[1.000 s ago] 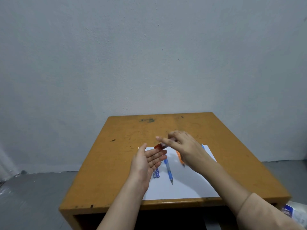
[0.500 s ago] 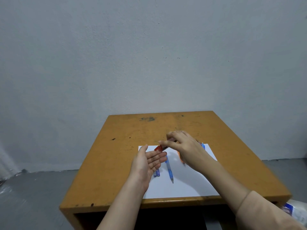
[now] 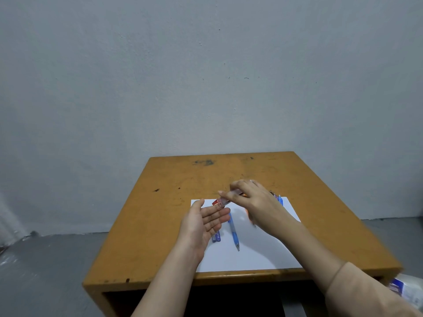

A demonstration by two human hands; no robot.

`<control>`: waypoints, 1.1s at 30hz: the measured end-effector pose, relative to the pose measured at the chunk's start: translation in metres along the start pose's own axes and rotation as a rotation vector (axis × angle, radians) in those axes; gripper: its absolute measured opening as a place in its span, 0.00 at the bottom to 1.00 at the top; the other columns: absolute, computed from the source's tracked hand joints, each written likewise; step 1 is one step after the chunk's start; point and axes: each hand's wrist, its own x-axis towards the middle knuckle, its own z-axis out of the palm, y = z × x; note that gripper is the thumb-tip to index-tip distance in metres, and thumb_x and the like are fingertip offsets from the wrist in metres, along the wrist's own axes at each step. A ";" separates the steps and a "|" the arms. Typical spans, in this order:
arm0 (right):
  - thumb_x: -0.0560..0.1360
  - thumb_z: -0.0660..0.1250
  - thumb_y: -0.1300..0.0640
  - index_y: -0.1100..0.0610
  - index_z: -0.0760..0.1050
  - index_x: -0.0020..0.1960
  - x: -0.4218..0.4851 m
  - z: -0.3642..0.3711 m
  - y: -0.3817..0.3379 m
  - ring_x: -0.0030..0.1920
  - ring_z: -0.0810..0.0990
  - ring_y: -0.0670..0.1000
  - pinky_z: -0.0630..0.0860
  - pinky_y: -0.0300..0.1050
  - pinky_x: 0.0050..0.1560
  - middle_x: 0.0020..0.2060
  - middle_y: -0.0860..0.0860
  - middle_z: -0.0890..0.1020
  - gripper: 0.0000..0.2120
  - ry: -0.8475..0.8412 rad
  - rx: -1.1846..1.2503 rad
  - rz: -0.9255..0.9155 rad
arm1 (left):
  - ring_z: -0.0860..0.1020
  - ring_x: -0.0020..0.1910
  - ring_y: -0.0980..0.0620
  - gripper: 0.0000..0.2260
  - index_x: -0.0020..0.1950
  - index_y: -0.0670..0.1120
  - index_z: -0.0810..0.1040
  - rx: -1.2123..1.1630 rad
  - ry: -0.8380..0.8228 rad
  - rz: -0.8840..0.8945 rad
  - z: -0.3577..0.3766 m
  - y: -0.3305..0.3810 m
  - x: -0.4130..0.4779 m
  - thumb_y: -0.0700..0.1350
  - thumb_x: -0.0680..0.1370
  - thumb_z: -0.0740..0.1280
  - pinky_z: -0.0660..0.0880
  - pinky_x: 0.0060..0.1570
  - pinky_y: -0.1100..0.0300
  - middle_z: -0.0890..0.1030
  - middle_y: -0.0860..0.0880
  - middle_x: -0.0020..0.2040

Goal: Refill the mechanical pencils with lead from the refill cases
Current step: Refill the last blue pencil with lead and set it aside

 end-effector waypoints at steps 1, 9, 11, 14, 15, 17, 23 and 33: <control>0.55 0.78 0.75 0.54 0.78 0.63 -0.001 0.001 0.000 0.53 0.69 0.50 0.76 0.44 0.44 0.51 0.55 0.80 0.38 -0.007 -0.001 0.012 | 0.83 0.46 0.47 0.22 0.49 0.38 0.81 -0.002 -0.001 0.001 0.000 0.000 0.000 0.50 0.83 0.51 0.74 0.50 0.58 0.85 0.42 0.45; 0.58 0.77 0.75 0.49 0.72 0.67 -0.008 0.008 0.003 0.51 0.77 0.53 0.78 0.45 0.45 0.56 0.54 0.76 0.43 -0.076 0.079 0.117 | 0.84 0.43 0.49 0.11 0.49 0.38 0.81 0.105 0.021 0.085 -0.001 0.000 -0.001 0.42 0.80 0.61 0.75 0.46 0.60 0.85 0.43 0.43; 0.58 0.77 0.75 0.49 0.73 0.67 -0.007 0.007 0.003 0.51 0.77 0.53 0.78 0.45 0.44 0.55 0.54 0.77 0.42 -0.067 0.080 0.119 | 0.83 0.42 0.50 0.08 0.46 0.38 0.82 0.138 0.043 0.119 -0.001 0.000 -0.001 0.41 0.78 0.65 0.75 0.44 0.62 0.85 0.43 0.42; 0.58 0.75 0.77 0.49 0.73 0.66 -0.006 0.008 0.005 0.50 0.78 0.54 0.78 0.45 0.44 0.55 0.55 0.77 0.42 -0.057 0.091 0.123 | 0.83 0.39 0.53 0.06 0.43 0.39 0.84 0.207 0.080 0.188 -0.005 -0.001 -0.002 0.41 0.75 0.70 0.75 0.35 0.67 0.85 0.44 0.40; 0.58 0.75 0.77 0.50 0.73 0.66 -0.006 0.008 0.005 0.50 0.78 0.54 0.77 0.45 0.44 0.54 0.55 0.77 0.42 -0.051 0.095 0.123 | 0.83 0.37 0.55 0.05 0.43 0.40 0.84 0.237 0.089 0.220 -0.006 -0.002 -0.003 0.41 0.75 0.71 0.74 0.33 0.69 0.85 0.45 0.39; 0.59 0.74 0.78 0.50 0.73 0.66 -0.006 0.008 0.005 0.50 0.78 0.54 0.76 0.45 0.45 0.54 0.55 0.77 0.41 -0.039 0.100 0.117 | 0.82 0.35 0.57 0.03 0.45 0.41 0.84 0.297 0.104 0.295 -0.008 -0.003 -0.005 0.39 0.73 0.72 0.72 0.30 0.72 0.85 0.46 0.38; 0.58 0.76 0.75 0.50 0.73 0.66 -0.005 0.005 0.002 0.52 0.79 0.56 0.79 0.45 0.44 0.55 0.56 0.78 0.41 -0.043 0.098 0.109 | 0.83 0.40 0.57 0.05 0.44 0.45 0.85 0.446 0.139 0.455 -0.010 -0.006 -0.004 0.40 0.69 0.76 0.75 0.36 0.71 0.85 0.51 0.40; 0.57 0.77 0.75 0.50 0.76 0.64 -0.006 0.007 0.001 0.51 0.78 0.56 0.77 0.46 0.43 0.54 0.55 0.79 0.40 0.004 0.087 0.141 | 0.80 0.39 0.62 0.05 0.38 0.53 0.83 0.659 0.186 0.649 -0.017 -0.004 0.000 0.42 0.72 0.74 0.73 0.38 0.71 0.83 0.58 0.37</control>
